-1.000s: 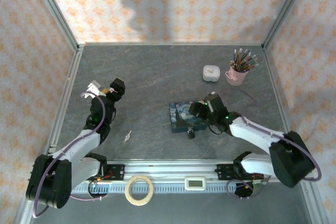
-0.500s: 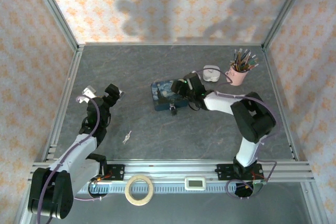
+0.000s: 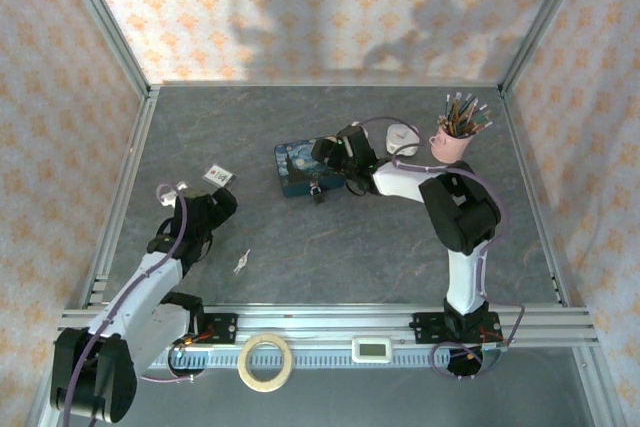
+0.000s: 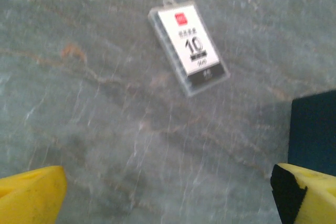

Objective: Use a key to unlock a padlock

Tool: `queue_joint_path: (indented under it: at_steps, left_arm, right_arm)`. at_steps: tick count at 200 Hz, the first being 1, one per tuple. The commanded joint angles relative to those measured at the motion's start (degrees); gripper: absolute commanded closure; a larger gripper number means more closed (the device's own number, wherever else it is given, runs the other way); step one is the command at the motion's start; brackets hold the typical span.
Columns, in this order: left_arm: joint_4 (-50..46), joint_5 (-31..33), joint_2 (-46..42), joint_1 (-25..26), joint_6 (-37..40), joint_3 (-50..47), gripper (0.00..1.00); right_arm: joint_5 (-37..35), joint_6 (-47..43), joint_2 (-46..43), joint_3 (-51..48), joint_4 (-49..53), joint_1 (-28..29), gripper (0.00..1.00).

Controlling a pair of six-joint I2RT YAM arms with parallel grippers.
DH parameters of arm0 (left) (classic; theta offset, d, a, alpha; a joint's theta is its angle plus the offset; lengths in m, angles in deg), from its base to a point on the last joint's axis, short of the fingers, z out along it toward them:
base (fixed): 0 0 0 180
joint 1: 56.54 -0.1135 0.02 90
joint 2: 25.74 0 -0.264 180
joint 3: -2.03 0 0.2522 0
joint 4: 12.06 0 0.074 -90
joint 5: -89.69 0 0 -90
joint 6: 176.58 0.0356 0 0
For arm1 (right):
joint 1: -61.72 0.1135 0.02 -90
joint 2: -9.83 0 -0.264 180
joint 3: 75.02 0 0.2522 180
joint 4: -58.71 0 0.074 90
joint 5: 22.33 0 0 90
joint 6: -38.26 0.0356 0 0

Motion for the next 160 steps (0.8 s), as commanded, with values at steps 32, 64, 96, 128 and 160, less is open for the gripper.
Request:
queue_joint_path:
  at_steps: [32, 64, 96, 128, 160]
  left_arm:
    - [-5.6, -3.9, -1.9, 8.7, -9.5, -5.1, 0.07]
    - [-6.4, -1.1, 0.9, 17.4, -10.9, -5.4, 0.21]
    - [-9.3, 2.7, 2.9, 24.1, -10.6, -4.1, 0.38]
    - [-11.0, 3.2, 5.2, 27.6, -10.8, -4.3, 0.51]
    - [-8.7, 3.2, 6.2, 29.4, -11.3, -4.3, 0.76]
  right_arm:
    - [-9.9, -13.3, -10.4, 2.8, 15.8, 0.5, 0.00]
    - [-11.7, -14.5, -17.3, -5.4, 16.4, 0.5, 0.00]
    - [-11.6, -12.5, -22.5, -11.4, 16.8, 0.5, 0.00]
    - [-12.0, -11.3, -25.7, -14.7, 16.8, 0.4, 0.00]
    - [-12.9, -11.4, -26.3, -14.7, 17.4, 0.5, 0.00]
